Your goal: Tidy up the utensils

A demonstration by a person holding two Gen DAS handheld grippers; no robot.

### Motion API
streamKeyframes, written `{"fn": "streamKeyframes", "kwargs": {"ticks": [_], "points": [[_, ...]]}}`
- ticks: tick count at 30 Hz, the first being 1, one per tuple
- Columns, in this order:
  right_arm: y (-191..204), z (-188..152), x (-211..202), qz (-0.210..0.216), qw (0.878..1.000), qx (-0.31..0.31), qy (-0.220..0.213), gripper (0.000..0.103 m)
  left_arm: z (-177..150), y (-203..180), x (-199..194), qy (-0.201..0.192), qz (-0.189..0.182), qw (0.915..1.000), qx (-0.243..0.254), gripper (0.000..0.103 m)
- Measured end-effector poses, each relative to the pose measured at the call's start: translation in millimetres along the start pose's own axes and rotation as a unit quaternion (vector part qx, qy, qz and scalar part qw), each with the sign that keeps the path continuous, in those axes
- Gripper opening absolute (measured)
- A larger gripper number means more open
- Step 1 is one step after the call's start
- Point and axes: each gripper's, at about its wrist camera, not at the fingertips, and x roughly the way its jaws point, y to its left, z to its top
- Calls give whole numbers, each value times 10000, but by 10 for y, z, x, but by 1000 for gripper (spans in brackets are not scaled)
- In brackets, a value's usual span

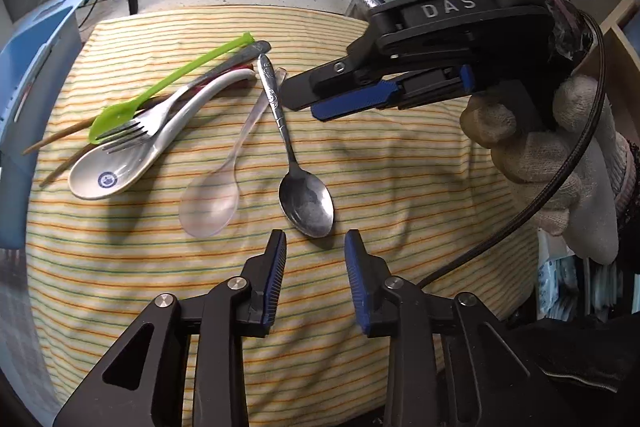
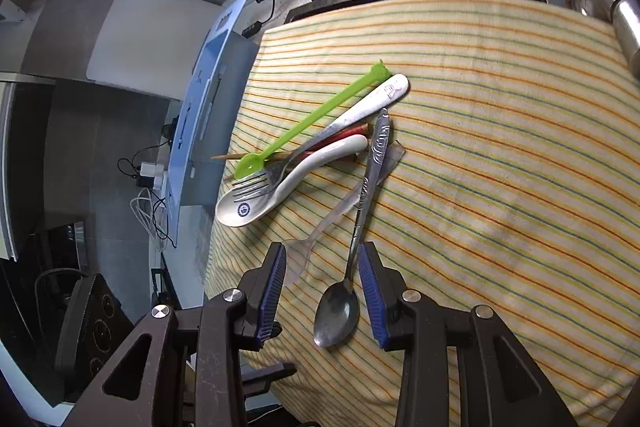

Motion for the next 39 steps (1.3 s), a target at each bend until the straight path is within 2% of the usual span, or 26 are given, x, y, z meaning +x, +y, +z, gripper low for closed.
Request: {"fn": "streamKeyframes", "kwargs": {"ticks": [4, 13, 19, 21, 23, 31, 39], "points": [[-94, 13, 75, 16, 9999, 86, 82, 33, -12, -68, 88, 44, 95, 9999, 67, 38], [-192, 34, 166, 184, 9994, 206, 188, 29, -59, -166, 281, 118, 418, 9985, 347, 38], [-255, 29, 222, 346, 9987, 341, 182, 25, -68, -135, 319, -69, 309, 9989, 340, 38], [-255, 24, 243, 389, 9984, 378, 164, 25, -72, -130, 317, -137, 315, 9987, 376, 32], [-253, 20, 267, 406, 9982, 414, 150, 22, -79, -107, 306, -169, 281, 9988, 367, 31], [-370, -11, 269, 408, 9959, 800, 115, 4, 2, 4, 283, -217, 58, 9995, 228, 30], [-270, -99, 76, 541, 9931, 1030, -124, 4, 131, 60, 118, -360, -235, 9987, 288, 30]]}}
